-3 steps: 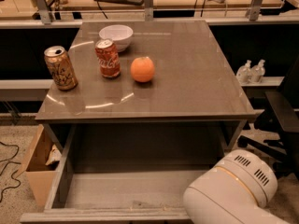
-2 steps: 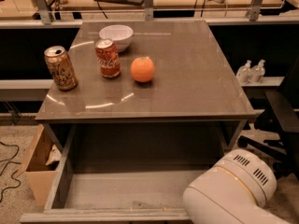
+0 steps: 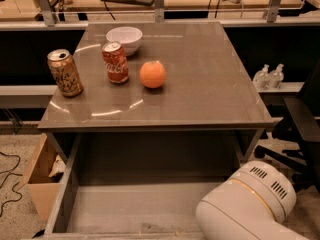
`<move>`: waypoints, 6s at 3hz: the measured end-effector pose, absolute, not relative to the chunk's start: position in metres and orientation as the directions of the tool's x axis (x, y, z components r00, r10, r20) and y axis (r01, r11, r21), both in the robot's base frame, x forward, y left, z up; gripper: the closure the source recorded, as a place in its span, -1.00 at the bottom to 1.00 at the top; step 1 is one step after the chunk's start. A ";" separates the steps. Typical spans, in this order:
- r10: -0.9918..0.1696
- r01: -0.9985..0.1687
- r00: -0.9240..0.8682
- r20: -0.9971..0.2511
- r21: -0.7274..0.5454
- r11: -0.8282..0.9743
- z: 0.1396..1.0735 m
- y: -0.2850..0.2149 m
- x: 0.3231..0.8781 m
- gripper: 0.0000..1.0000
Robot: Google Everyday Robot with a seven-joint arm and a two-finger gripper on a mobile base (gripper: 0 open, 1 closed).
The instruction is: Close top drawer
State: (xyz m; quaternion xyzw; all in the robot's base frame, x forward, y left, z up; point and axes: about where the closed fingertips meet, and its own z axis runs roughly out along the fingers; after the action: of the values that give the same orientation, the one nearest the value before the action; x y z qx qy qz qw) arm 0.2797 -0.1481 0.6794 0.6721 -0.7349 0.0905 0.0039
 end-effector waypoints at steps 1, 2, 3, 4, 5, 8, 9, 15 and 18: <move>-0.988 -0.990 -0.083 0.128 -0.126 0.067 0.679 -0.147 0.285 1.00; -0.995 -0.991 -0.026 0.100 -0.132 0.013 0.681 -0.148 0.312 1.00; -0.997 -0.986 0.058 0.046 -0.156 -0.064 0.692 -0.153 0.355 1.00; -0.997 -0.985 0.067 0.042 -0.158 -0.073 0.693 -0.154 0.360 1.00; -0.996 -0.980 0.088 0.030 -0.176 -0.092 0.702 -0.157 0.378 1.00; -0.994 -0.968 0.106 0.019 -0.229 -0.107 0.735 -0.170 0.406 1.00; -0.993 -0.948 0.116 0.004 -0.298 -0.112 0.771 -0.186 0.430 1.00; -0.989 -0.988 0.108 -0.104 -0.121 -0.095 0.633 -0.161 0.352 1.00; -0.983 -0.971 0.172 -0.056 -0.177 -0.160 0.609 -0.164 0.408 1.00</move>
Offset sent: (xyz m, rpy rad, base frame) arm 0.0746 -0.0028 0.0062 0.0750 -0.0168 0.1650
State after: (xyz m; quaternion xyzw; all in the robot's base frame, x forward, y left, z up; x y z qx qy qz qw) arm 0.4079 -0.1635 0.6091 0.7608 -0.6423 0.0360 -0.0861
